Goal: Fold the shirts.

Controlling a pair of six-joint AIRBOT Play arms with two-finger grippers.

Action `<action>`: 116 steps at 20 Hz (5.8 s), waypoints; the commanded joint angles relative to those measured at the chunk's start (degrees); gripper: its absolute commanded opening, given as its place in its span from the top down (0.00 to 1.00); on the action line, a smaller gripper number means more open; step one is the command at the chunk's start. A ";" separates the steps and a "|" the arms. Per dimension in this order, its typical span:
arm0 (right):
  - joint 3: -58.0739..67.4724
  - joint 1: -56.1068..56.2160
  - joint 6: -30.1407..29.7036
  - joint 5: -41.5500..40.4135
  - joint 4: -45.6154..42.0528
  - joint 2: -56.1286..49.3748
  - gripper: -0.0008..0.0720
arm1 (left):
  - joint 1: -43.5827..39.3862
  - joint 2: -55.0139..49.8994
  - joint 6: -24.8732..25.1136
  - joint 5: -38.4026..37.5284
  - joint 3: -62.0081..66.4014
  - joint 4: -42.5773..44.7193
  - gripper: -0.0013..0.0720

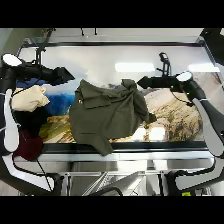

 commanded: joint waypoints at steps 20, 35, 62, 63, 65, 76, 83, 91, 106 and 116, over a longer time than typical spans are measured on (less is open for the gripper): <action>-19.80 -16.28 4.79 21.66 -14.19 11.91 0.26 | 5.81 14.58 8.63 17.46 -60.24 -3.34 0.38; -20.90 -15.19 -0.13 20.44 -9.07 0.57 0.48 | 5.81 11.37 13.51 9.88 -53.75 -10.95 0.97; 18.18 -36.68 -6.51 7.76 27.30 46.95 0.96 | 27.47 49.13 5.38 -1.55 16.02 -26.08 0.97; 19.30 -36.87 -6.12 8.09 23.91 47.39 0.96 | 28.15 49.09 5.01 -2.08 18.03 -24.63 0.97; 18.91 -38.99 -2.97 10.73 21.81 45.81 0.96 | 26.56 47.47 4.55 -2.78 16.17 -24.22 0.97; -13.07 -17.07 -9.57 1.57 14.01 15.32 0.96 | -1.01 15.54 10.40 9.25 -14.56 -3.15 0.97; -2.78 -16.57 -12.48 0.61 26.86 -13.62 0.96 | -0.66 -12.39 9.35 9.44 0.96 -1.44 0.97; -0.37 -20.83 -2.47 12.31 15.65 -12.17 0.96 | 0.28 -16.87 1.68 -3.08 14.16 10.27 0.97; -6.23 -20.33 -2.05 12.72 8.72 -11.76 0.62 | 0.04 -13.05 -0.74 -5.18 2.14 12.50 0.39; -11.34 -30.49 8.24 22.03 -13.73 7.10 0.61 | 1.99 6.16 -6.91 -14.56 -16.85 15.34 0.03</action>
